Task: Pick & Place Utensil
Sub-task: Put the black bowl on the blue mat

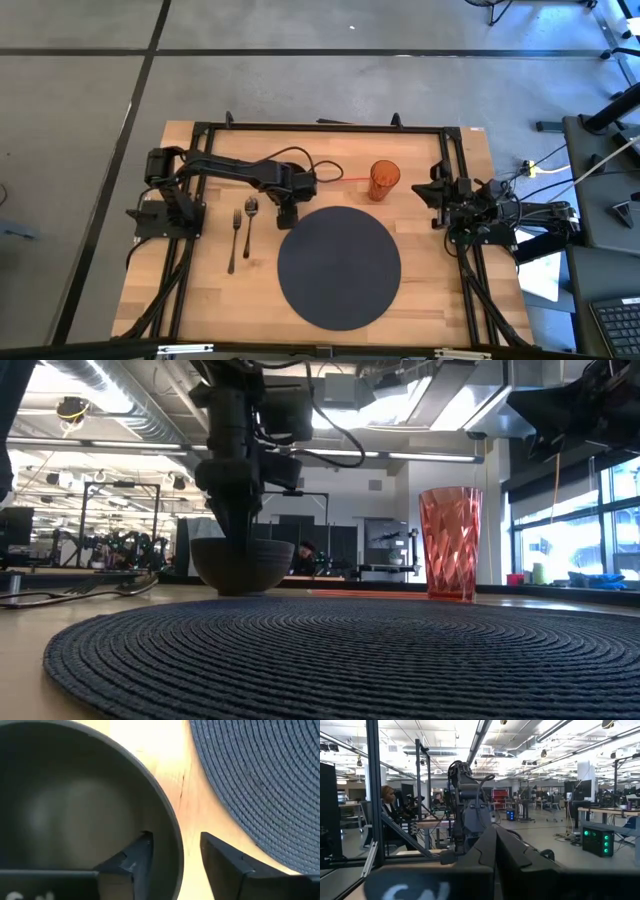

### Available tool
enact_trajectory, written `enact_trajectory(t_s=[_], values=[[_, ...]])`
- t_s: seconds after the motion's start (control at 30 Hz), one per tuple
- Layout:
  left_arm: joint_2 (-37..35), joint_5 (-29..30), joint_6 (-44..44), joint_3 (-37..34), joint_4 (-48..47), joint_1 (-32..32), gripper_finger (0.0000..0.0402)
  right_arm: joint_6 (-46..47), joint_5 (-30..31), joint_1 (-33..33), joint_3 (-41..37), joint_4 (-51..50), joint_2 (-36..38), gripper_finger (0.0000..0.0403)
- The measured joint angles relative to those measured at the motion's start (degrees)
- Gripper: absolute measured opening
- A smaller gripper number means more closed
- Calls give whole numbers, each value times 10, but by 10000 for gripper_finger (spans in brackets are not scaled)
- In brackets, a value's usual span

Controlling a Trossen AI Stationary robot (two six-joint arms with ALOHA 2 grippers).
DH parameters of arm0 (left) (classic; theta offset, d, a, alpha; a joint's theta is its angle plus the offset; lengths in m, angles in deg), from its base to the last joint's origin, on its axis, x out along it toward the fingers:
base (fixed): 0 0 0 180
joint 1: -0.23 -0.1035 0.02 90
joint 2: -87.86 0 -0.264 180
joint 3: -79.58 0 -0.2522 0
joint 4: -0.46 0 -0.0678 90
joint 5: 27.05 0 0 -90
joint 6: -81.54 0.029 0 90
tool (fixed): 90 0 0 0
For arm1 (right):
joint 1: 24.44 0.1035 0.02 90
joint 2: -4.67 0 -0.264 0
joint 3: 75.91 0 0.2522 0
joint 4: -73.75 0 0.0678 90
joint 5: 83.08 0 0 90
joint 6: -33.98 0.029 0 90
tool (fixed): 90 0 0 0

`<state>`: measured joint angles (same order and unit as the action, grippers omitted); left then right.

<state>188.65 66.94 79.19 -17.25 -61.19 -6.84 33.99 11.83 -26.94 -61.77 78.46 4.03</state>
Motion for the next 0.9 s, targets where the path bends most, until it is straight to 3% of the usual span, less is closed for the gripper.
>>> enact_trajectory(t_s=[0.1,0.27,0.6,0.9], values=[[1,9,1,0,-3,0,113,0,-1,0,0,-3,0,5],[1,26,0,0,-3,0,15,1,-5,0,0,-4,0,5],[-58,36,6,6,-4,26,5,0,-5,0,0,-10,0,5],[-122,55,-72,7,0,95,5,0,-5,0,0,-12,0,5]])
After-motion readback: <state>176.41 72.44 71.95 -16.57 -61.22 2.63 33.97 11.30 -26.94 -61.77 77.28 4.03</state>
